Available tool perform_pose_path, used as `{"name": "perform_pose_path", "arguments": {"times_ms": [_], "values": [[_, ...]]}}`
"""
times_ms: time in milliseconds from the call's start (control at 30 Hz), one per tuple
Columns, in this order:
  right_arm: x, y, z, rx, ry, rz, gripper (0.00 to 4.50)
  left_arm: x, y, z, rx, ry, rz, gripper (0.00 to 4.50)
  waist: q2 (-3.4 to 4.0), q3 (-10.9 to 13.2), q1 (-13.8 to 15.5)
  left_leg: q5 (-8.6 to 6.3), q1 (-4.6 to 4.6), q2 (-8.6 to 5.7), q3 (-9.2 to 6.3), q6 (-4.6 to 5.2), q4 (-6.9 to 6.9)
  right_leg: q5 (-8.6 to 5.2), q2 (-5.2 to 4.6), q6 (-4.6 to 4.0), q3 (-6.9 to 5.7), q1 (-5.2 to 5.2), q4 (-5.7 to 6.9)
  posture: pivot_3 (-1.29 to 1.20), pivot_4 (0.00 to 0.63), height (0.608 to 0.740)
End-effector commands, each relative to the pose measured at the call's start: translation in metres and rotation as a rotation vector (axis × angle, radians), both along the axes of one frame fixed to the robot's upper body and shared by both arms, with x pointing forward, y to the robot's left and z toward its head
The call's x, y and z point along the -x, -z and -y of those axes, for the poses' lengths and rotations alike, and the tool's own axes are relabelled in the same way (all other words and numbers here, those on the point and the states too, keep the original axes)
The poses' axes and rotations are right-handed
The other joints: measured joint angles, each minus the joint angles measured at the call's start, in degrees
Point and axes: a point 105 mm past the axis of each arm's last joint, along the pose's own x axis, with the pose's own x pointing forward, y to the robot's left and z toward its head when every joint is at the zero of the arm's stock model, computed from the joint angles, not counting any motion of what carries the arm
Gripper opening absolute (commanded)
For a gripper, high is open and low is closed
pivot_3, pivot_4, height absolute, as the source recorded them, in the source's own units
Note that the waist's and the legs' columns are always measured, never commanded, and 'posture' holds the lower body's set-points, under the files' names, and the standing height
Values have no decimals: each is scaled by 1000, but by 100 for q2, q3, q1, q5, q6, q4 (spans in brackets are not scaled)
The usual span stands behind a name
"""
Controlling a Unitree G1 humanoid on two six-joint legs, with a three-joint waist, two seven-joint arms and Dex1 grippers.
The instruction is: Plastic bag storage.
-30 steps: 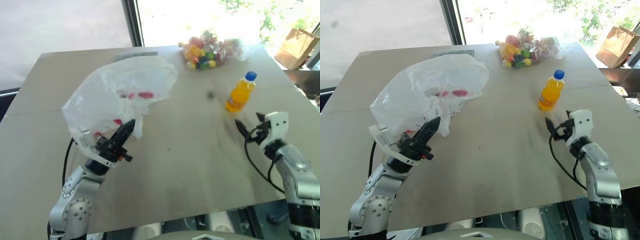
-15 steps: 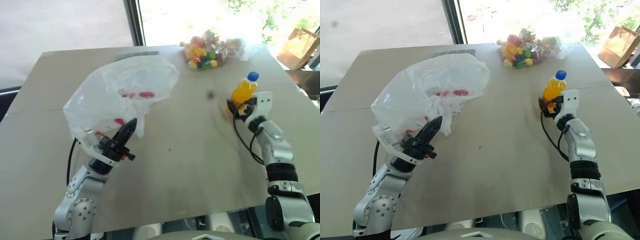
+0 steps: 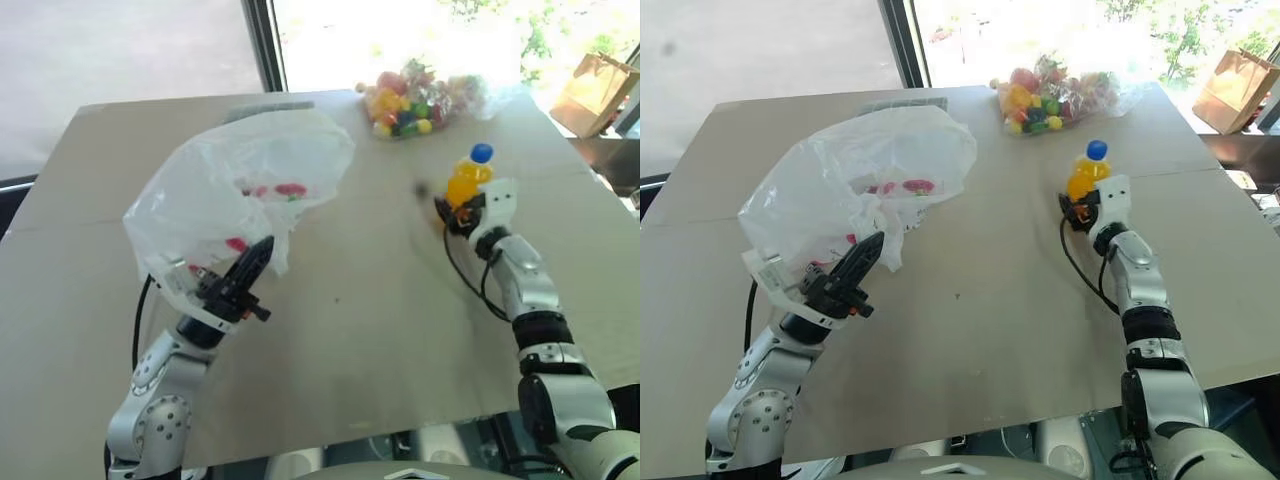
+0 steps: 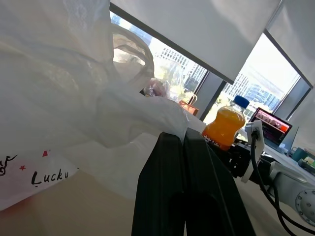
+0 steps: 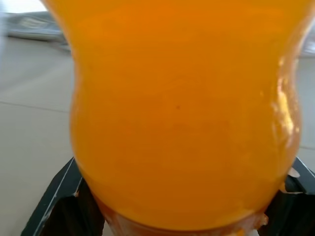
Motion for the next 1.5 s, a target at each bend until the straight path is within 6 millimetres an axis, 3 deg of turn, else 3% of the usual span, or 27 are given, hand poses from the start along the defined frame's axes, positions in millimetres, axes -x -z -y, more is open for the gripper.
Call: {"name": "perform_pose_path", "arguments": {"times_ms": [33,167,300,400,567,667,733,833,967,1167,1400,1500], "values": [[22,-71,-71,-107,-269,143,3048,3,-5,4,-7,20,35,0,1,0,-46,0,-1,1,-2,0,-1,0,1,0,0,-3,2,0,150,740],[34,-95,-124,-236,-431,56,3048,2,-4,8,-1,32,35,0,1,1,-24,2,-3,1,-5,-4,0,2,-1,-2,-3,-4,5,0,150,740],[40,-88,-195,-340,-575,-169,3048,3,-5,13,7,42,44,0,-1,-1,39,2,-3,-2,-4,-4,1,2,-4,-4,-8,1,-1,0,150,740],[39,-77,-227,-403,-587,-293,3048,4,-6,15,15,39,53,0,-10,-5,86,2,-4,-2,-9,-4,0,3,-5,-7,-16,6,-6,0,150,740],[38,-81,-262,-589,-609,-506,3048,5,-8,16,27,32,59,0,-17,34,15,2,-14,-8,-5,-4,3,7,-9,-10,-9,2,-9,0,150,740],[48,-90,-279,-586,-692,-549,4406,5,-7,17,29,29,59,0,-19,50,-97,3,-20,-1,-2,-6,-4,9,2,-13,-3,-19,1,0,150,740],[56,-92,-288,-524,-738,-548,4469,5,-6,17,30,28,56,0,-19,49,-106,4,-17,3,-3,-7,-15,8,7,-15,-3,-24,5,0,150,740],[63,-93,-294,-482,-774,-567,4469,6,-5,18,29,30,54,0,-23,47,-92,4,-17,5,-1,-7,-22,7,6,-17,-5,-21,-9,0,150,740],[77,-85,-301,-293,-852,-499,4469,4,-5,19,28,35,54,0,-26,48,-92,3,-32,-1,5,-6,-14,9,-4,-13,-5,-23,-18,0,150,740],[83,-72,-292,-154,-894,-424,4469,4,-4,20,28,40,51,0,-26,48,-91,3,-25,1,-7,-7,-15,9,-1,-14,-12,-23,0,0,150,740],[67,-77,-231,-25,-873,-202,4469,3,-3,17,33,30,47,0,-35,43,-59,3,-24,1,-8,-7,-12,9,-2,-14,-13,-20,-2,0,150,740],[48,-77,-196,23,-767,-129,4469,4,-2,16,30,27,43,0,-35,44,-37,4,-26,-2,-7,-8,-8,10,-5,-14,-12,-20,0,0,150,740]]}}
